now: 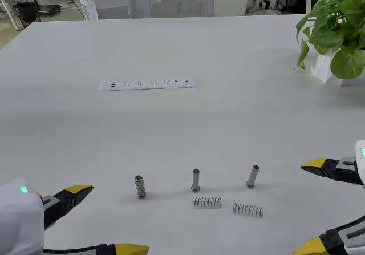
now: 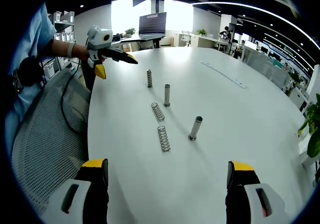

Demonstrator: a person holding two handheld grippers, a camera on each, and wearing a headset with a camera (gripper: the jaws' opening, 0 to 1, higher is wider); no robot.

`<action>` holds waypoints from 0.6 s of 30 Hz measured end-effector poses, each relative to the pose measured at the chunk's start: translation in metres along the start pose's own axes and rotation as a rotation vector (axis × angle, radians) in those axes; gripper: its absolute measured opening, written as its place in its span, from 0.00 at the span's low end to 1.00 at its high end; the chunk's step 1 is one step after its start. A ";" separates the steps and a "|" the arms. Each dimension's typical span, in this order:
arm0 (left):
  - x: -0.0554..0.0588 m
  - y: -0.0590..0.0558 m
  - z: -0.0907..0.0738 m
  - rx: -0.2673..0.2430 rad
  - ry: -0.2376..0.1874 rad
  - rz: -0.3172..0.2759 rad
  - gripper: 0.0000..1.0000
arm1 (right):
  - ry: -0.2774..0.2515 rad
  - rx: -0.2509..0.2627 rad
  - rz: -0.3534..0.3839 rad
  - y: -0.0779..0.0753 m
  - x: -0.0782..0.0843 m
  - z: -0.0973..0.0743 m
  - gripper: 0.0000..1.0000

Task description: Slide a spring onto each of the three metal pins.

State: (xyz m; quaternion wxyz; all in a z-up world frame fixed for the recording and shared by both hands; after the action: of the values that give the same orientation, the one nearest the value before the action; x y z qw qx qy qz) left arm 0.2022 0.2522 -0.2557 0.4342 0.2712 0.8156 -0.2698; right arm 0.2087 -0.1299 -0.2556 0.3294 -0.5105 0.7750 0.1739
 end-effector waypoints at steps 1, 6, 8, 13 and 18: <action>0.000 -0.001 0.001 0.001 0.002 0.005 0.92 | 0.000 0.009 0.005 0.001 0.002 -0.002 0.99; -0.004 -0.002 0.002 0.003 -0.004 0.014 0.92 | -0.002 0.022 0.023 0.005 0.009 -0.007 0.99; -0.005 -0.003 0.003 0.002 -0.007 0.016 0.91 | 0.001 0.028 0.032 0.008 0.010 -0.009 0.99; -0.007 -0.004 0.003 0.009 -0.016 0.026 0.91 | -0.008 0.039 0.044 0.011 0.009 -0.011 0.99; -0.012 -0.009 0.002 0.026 -0.027 0.044 0.89 | -0.011 0.040 0.051 0.013 0.009 -0.012 0.99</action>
State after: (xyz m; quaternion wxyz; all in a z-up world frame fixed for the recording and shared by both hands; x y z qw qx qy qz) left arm 0.2030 0.2418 -0.2452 0.4477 0.2908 0.7999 -0.2743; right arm 0.1908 -0.1378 -0.2544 0.3391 -0.4830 0.7893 0.1693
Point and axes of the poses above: the centre of the closed fingertips' face, and the gripper's own axes: z roughly forward along the fingers, y roughly to its left, x roughly out of its underside, the point moved 9 cm from there along -z, roughly backward along the fingers, and after that the axes turned 5 degrees about -z, right-handed, at the moved point
